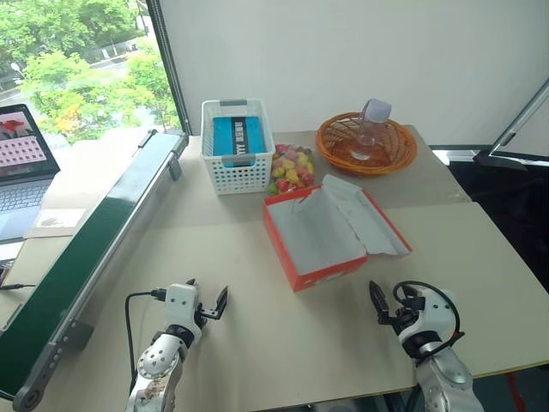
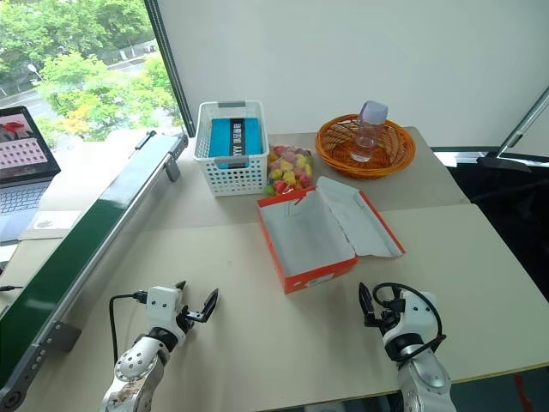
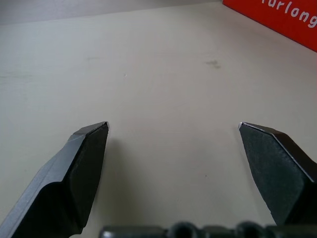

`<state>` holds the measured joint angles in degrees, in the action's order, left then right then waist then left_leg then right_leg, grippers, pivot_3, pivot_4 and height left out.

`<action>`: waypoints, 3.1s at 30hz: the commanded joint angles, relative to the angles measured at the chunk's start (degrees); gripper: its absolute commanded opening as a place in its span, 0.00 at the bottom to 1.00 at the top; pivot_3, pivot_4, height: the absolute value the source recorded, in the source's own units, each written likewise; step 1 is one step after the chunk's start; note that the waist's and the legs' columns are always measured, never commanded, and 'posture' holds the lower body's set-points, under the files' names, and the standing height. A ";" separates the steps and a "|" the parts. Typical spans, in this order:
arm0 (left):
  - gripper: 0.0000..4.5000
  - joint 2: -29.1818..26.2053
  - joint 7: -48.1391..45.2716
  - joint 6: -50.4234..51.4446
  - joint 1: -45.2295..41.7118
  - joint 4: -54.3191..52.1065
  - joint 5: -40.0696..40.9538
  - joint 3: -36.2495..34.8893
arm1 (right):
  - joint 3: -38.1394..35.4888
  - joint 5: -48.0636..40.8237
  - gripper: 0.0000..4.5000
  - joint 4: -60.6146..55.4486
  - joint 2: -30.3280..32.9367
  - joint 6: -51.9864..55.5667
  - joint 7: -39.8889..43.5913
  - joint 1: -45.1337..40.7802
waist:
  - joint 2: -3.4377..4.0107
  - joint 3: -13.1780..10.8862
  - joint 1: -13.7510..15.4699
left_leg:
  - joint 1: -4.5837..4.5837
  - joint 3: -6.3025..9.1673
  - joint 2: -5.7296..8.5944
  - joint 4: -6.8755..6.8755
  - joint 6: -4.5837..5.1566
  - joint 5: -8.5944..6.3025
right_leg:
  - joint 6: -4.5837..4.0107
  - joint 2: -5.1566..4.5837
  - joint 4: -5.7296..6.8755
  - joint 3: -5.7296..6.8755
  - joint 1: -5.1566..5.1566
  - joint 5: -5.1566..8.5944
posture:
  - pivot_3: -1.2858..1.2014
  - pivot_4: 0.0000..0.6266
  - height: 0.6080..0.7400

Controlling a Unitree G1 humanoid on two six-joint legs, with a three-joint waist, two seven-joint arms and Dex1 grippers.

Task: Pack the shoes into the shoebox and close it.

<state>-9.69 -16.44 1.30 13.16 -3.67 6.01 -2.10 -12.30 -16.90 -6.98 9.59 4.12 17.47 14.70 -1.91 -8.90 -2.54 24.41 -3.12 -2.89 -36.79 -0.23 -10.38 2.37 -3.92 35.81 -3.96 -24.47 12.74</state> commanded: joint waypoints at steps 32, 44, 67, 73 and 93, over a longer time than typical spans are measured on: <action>1.00 -8.12 -2.81 7.24 -31.14 -8.68 3.39 -2.42 | -1.40 -6.68 0.99 -9.23 14.89 13.03 3.64 -27.28 | -0.07 -0.05 0.11 | -0.02 -0.27 0.13 0.02 0.59 0.36 | 0.25 0.32 0.01 -0.04 0.24 -0.13 | 0.52 0.24 1.00; 1.00 -15.90 -8.34 21.05 -23.81 -14.61 7.59 -4.13 | 9.96 -13.31 0.99 -5.39 14.89 26.23 17.61 -40.74 | -0.11 -0.08 0.08 | 0.14 -0.20 0.02 0.02 0.58 0.35 | 0.14 0.42 0.05 0.03 0.05 -0.09 | 0.52 0.24 1.00; 1.00 -20.12 5.39 38.17 -26.83 -5.72 10.72 -25.30 | 16.23 -13.90 0.99 -4.40 10.37 31.98 20.59 -48.89 | -0.41 -0.22 0.30 | 0.29 -0.20 -0.02 0.02 0.54 0.33 | -0.02 0.41 0.07 0.11 -0.12 -0.47 | 0.52 0.24 1.00; 1.00 -18.83 6.43 40.23 -26.09 -3.89 10.90 -25.58 | 14.74 -13.86 0.99 -3.75 10.15 32.45 19.52 -49.22 | -0.43 -0.23 0.27 | 0.32 -0.21 -0.03 0.02 0.52 0.31 | -0.07 0.41 0.07 0.11 -0.17 -0.48 | 0.52 0.24 1.00; 1.00 -16.31 10.93 42.19 -25.24 0.64 10.69 -26.64 | 14.52 -13.01 0.99 -4.04 12.12 32.86 18.56 -49.45 | -0.44 -0.22 1.63 | 0.26 -0.24 -0.03 0.02 0.10 0.10 | -0.36 0.40 0.23 0.13 -0.24 -0.44 | 0.52 0.24 1.00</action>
<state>-26.80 -5.45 43.16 -12.27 -3.69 16.05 -28.85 3.69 -30.00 -9.40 21.28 37.09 36.20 -33.48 -2.35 -9.12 -0.90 24.67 -3.36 -2.92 -36.77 -0.13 -10.28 2.00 -3.52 36.04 -3.82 -24.71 12.32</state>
